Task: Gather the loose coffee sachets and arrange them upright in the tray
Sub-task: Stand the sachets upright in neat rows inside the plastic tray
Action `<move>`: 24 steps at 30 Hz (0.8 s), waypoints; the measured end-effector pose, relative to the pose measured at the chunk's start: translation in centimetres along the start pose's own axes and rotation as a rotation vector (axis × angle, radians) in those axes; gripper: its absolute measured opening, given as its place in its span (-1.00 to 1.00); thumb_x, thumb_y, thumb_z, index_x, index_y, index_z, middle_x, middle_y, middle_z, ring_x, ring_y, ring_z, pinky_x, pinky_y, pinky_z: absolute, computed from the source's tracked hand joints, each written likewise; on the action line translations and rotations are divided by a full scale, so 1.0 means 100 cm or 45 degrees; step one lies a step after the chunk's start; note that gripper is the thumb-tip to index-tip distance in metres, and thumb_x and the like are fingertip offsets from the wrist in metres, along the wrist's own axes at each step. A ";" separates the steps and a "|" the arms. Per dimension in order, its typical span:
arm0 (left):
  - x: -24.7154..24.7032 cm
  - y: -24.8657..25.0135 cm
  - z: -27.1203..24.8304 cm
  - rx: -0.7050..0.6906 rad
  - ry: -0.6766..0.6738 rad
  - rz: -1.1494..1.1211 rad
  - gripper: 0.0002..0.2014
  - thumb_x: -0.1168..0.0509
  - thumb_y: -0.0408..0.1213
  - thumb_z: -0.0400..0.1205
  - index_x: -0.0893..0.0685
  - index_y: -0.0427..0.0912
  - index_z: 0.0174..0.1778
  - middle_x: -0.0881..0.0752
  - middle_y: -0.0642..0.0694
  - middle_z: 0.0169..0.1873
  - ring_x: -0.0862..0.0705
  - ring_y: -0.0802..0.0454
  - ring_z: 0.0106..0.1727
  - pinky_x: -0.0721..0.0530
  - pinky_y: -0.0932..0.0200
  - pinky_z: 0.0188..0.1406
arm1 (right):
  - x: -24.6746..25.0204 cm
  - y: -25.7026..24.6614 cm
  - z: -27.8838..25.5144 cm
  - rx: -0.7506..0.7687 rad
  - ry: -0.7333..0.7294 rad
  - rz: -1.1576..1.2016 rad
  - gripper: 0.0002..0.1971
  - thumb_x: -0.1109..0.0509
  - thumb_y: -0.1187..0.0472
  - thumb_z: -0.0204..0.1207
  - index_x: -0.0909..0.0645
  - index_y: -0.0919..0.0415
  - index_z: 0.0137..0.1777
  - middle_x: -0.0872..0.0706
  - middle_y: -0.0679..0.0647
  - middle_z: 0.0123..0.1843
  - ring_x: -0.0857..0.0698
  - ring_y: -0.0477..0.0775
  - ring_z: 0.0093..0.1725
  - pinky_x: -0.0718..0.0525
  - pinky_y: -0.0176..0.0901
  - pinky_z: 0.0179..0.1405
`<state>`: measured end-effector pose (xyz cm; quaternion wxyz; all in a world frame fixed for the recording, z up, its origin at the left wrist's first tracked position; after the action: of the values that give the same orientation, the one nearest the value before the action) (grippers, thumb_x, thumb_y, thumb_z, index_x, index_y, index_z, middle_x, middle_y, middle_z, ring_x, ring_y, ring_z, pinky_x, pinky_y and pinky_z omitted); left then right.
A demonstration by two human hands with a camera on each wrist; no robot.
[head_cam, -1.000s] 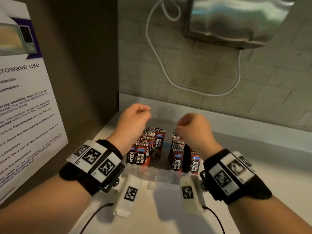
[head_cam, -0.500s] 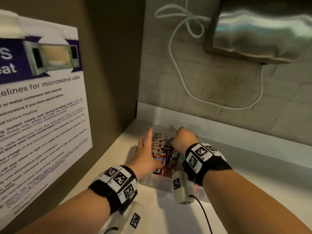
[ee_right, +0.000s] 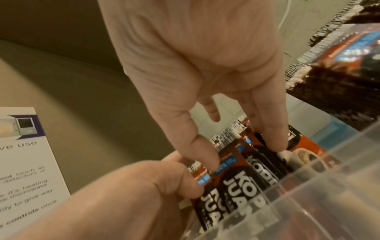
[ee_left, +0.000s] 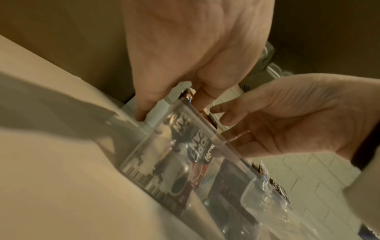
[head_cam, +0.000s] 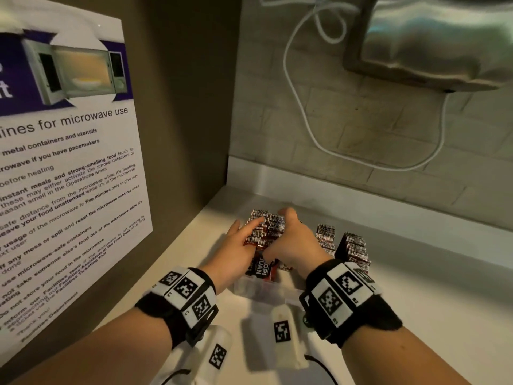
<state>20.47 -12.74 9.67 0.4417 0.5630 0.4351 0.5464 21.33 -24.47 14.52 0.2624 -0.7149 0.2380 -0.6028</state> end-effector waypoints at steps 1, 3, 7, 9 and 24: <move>0.001 -0.001 0.000 -0.012 0.002 -0.005 -0.27 -0.07 -0.51 0.64 -0.47 0.59 0.33 -0.15 0.04 0.66 -0.35 -0.10 0.57 -0.54 -0.02 0.42 | -0.002 0.000 0.000 0.009 -0.027 -0.013 -0.18 -0.53 0.42 0.23 -0.24 0.10 0.46 -0.59 0.01 -0.13 -0.71 0.11 -0.06 -0.55 -0.25 -0.43; 0.001 -0.002 -0.001 -0.019 -0.005 -0.045 -0.28 -0.07 -0.52 0.64 -0.51 0.58 0.31 -0.26 0.04 0.63 -0.40 -0.06 0.55 -0.52 -0.09 0.46 | -0.005 0.002 -0.001 0.026 -0.033 -0.029 -0.23 -0.55 0.41 0.21 -0.31 0.10 0.40 -0.61 0.00 -0.16 -0.67 0.07 -0.13 -0.47 -0.30 -0.48; -0.002 0.002 -0.005 -0.002 -0.009 -0.071 -0.35 -0.04 -0.60 0.67 -0.46 0.21 0.52 -0.35 0.07 0.58 -0.44 0.03 0.50 -0.48 -0.02 0.51 | -0.010 0.007 -0.002 0.068 0.014 0.016 -0.16 -0.60 0.39 0.19 -0.28 0.08 0.45 -0.66 0.04 -0.02 -0.66 0.04 -0.07 -0.54 -0.30 -0.32; -0.002 0.001 -0.007 0.021 -0.011 -0.080 -0.36 -0.03 -0.60 0.68 -0.43 0.19 0.54 -0.38 0.06 0.56 -0.45 0.04 0.49 -0.47 0.00 0.52 | -0.009 0.005 -0.002 0.097 0.031 0.038 -0.05 -0.62 0.38 0.18 -0.20 0.03 0.53 -0.66 0.06 0.06 -0.64 0.02 -0.03 -0.55 -0.29 -0.22; -0.002 -0.002 -0.010 0.143 -0.003 -0.140 -0.40 0.01 -0.55 0.70 -0.44 0.17 0.54 -0.63 0.01 0.25 -0.67 0.12 0.13 -0.67 0.25 0.11 | -0.013 0.010 0.000 0.130 0.084 -0.027 -0.29 -0.62 0.22 0.26 -0.36 0.11 0.38 -0.69 0.10 0.09 -0.68 0.05 -0.04 -0.57 -0.24 -0.17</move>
<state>19.48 -12.81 9.41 0.4391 0.5628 0.4949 0.4955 21.09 -24.34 12.87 0.2842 -0.6829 0.2078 -0.6401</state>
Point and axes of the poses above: each hand's wrist, its own z-axis towards the middle knuckle, its own x-axis out of the back of the hand, y = z × x, the point moved 8 cm from there along z, towards the middle knuckle
